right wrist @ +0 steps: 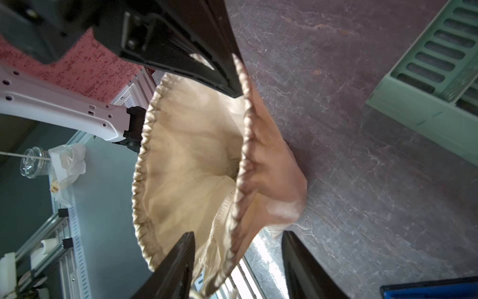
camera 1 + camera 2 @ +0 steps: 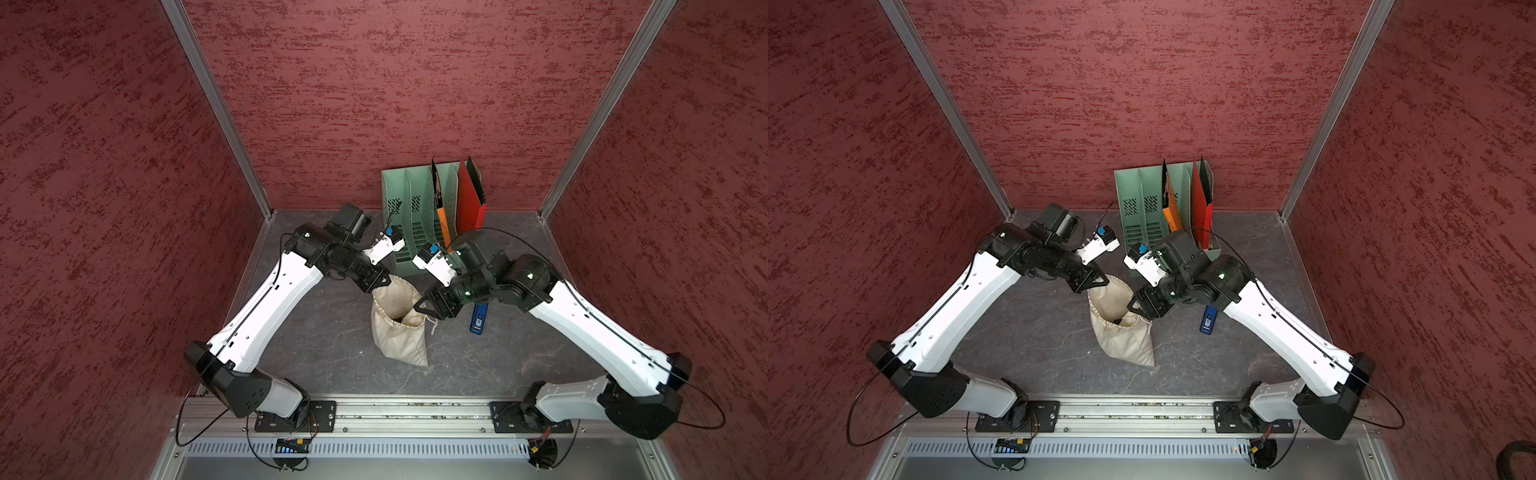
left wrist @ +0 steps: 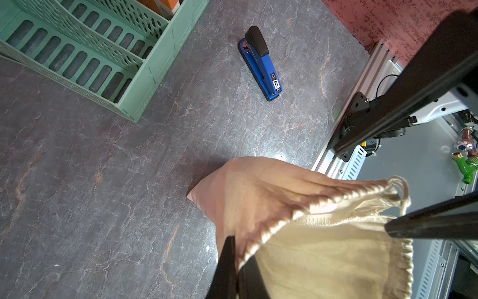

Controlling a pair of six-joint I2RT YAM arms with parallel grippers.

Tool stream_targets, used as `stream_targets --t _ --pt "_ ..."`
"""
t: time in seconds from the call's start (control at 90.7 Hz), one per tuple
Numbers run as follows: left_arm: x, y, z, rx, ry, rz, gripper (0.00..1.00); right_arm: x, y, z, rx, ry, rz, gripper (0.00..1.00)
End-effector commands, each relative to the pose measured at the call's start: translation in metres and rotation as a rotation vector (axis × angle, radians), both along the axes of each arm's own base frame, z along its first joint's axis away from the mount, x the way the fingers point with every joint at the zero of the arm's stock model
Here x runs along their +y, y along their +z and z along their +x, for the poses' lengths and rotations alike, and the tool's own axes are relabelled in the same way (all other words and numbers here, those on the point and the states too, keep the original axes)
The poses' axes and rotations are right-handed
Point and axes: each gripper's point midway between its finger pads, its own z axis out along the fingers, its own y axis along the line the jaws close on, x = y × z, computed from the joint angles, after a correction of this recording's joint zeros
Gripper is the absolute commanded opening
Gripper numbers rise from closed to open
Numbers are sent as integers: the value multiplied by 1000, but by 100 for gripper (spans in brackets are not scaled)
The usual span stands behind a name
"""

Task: Close the soil bag
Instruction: Adjust the soil bag at the center of the board.

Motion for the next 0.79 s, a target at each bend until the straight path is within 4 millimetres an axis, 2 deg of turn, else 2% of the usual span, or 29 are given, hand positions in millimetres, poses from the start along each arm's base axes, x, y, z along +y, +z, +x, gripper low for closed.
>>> stream_targets --t 0.0,0.055,0.088,0.198,0.32,0.463,0.705,0.782 --pt "2 12 4 -34 34 -6 0 5 12 3 -8 -4 30 35" --pt "3 15 7 -45 56 -3 0 1 14 10 -35 -28 7 11" --pt "5 16 9 -52 75 0 0 -2 17 14 -62 -46 -6 0" --pt "7 27 12 -71 127 -18 0 -16 35 26 -163 -98 -36 0" --pt "8 40 14 -83 175 -47 0 -20 48 29 -197 -93 -39 0" --pt "7 43 16 -91 191 -63 0 -21 39 30 -177 -81 -60 0" --pt "2 19 23 -49 190 -37 0 -24 21 40 -164 -101 -53 0" --pt "0 11 24 -24 181 -26 11 -23 17 42 -160 -96 -52 0"
